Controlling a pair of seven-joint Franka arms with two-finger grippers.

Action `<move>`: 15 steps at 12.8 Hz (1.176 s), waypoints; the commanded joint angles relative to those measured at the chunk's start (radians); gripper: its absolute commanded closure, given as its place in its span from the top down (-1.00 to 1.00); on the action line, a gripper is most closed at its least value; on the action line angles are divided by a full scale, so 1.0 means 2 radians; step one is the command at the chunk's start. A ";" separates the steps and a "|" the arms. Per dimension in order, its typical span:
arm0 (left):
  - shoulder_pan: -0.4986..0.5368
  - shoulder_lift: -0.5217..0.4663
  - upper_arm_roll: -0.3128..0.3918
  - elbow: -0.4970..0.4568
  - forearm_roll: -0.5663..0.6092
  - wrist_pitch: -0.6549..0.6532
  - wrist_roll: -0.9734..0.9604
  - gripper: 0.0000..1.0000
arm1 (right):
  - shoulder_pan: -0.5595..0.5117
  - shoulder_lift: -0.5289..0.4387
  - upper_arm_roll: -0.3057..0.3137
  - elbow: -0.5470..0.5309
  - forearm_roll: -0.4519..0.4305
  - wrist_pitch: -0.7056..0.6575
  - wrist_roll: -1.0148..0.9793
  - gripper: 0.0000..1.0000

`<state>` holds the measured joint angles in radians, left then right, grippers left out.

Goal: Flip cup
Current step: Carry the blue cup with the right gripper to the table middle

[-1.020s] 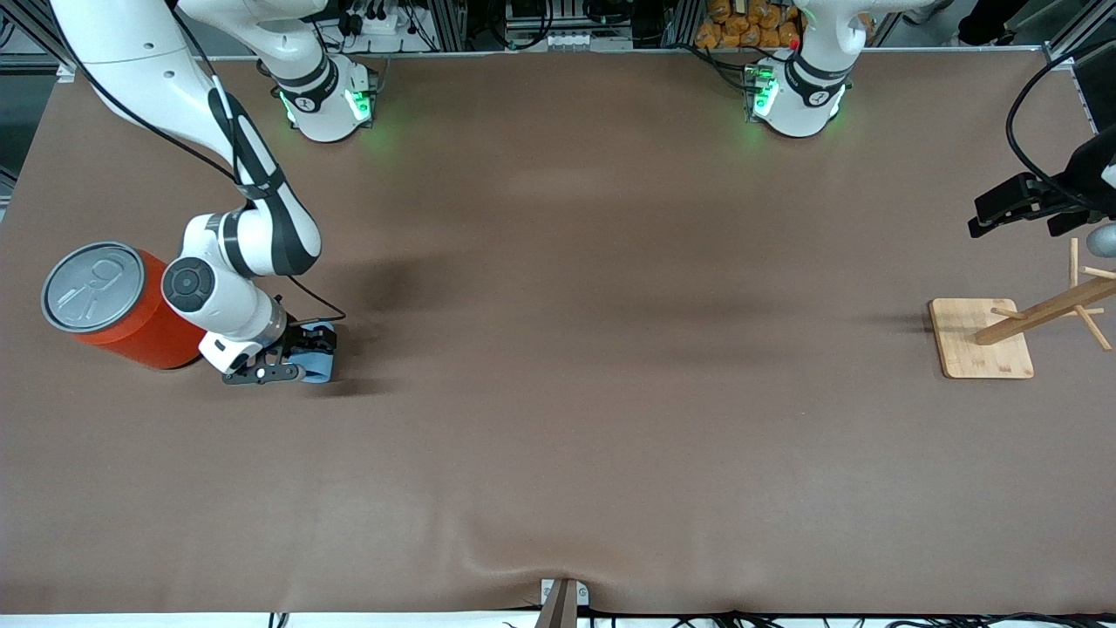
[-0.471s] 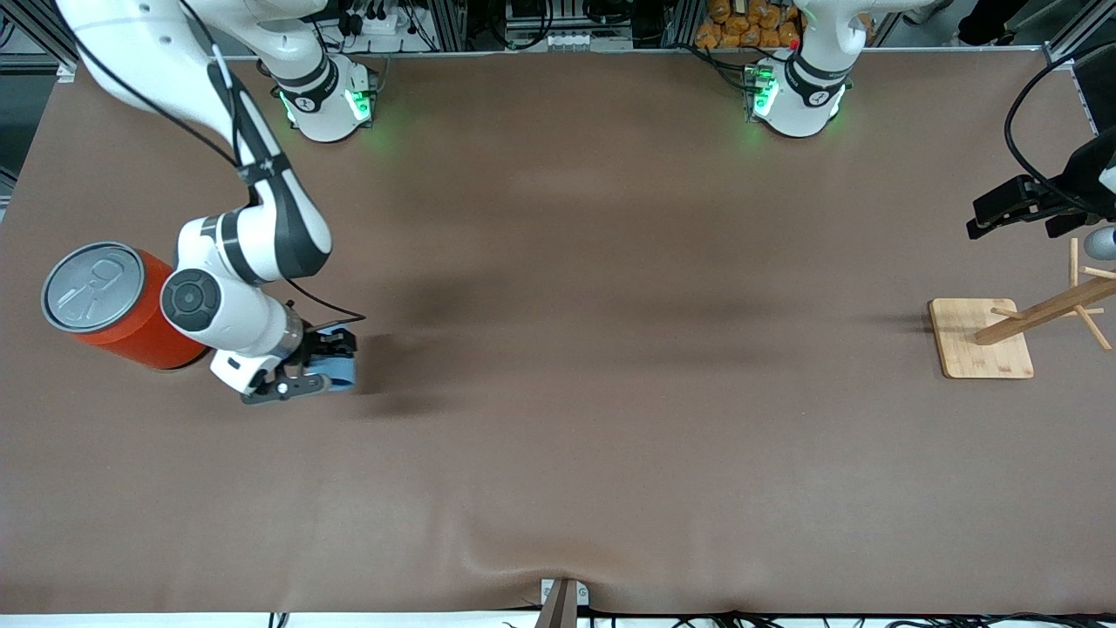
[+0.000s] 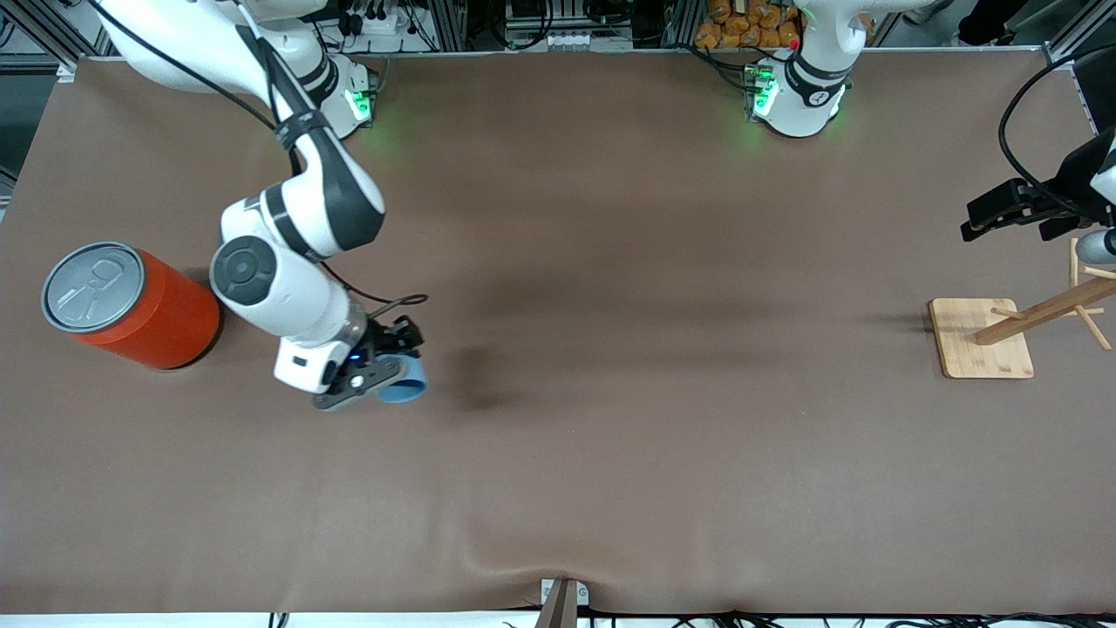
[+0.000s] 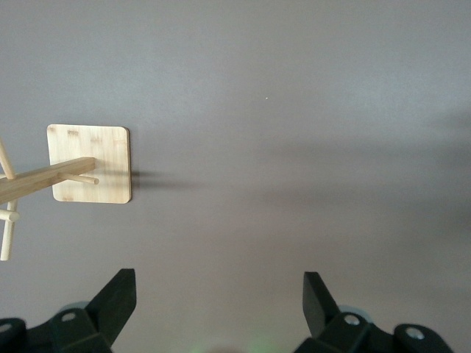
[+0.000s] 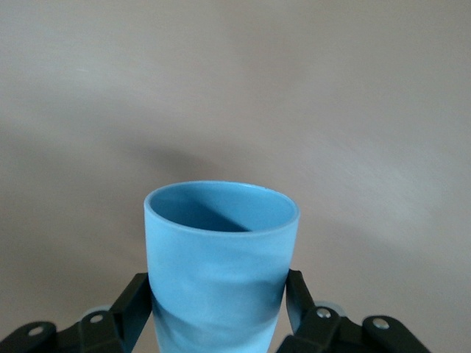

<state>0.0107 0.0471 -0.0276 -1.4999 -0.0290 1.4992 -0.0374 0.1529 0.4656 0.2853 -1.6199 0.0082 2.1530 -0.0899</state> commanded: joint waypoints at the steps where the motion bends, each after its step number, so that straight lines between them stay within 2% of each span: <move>1: 0.005 0.005 0.001 0.006 -0.008 0.003 -0.006 1.00 | 0.035 0.036 0.020 0.050 -0.021 0.006 -0.020 -1.00; 3: 0.004 0.005 0.001 0.006 -0.008 0.009 -0.004 1.00 | 0.067 0.064 0.020 0.077 -0.094 0.007 -0.058 -1.00; 5: 0.005 0.005 0.001 0.006 -0.008 0.009 -0.001 1.00 | 0.079 0.075 0.024 0.078 -0.141 0.017 -0.099 -1.00; 8: 0.005 0.005 0.001 0.005 -0.008 0.010 0.000 1.00 | 0.090 0.100 0.026 0.078 -0.149 0.065 -0.235 -1.00; 11: 0.006 0.005 0.001 0.004 -0.008 0.009 0.001 1.00 | 0.131 0.126 0.026 0.095 -0.155 0.080 -0.243 -1.00; 15: 0.007 0.006 0.002 0.001 -0.008 0.009 0.002 1.00 | 0.199 0.145 0.023 0.107 -0.191 0.076 -0.242 -1.00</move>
<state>0.0158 0.0561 -0.0235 -1.5003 -0.0293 1.5146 -0.0377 0.4959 0.7208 0.3369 -1.4516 -0.3368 2.3083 -0.5514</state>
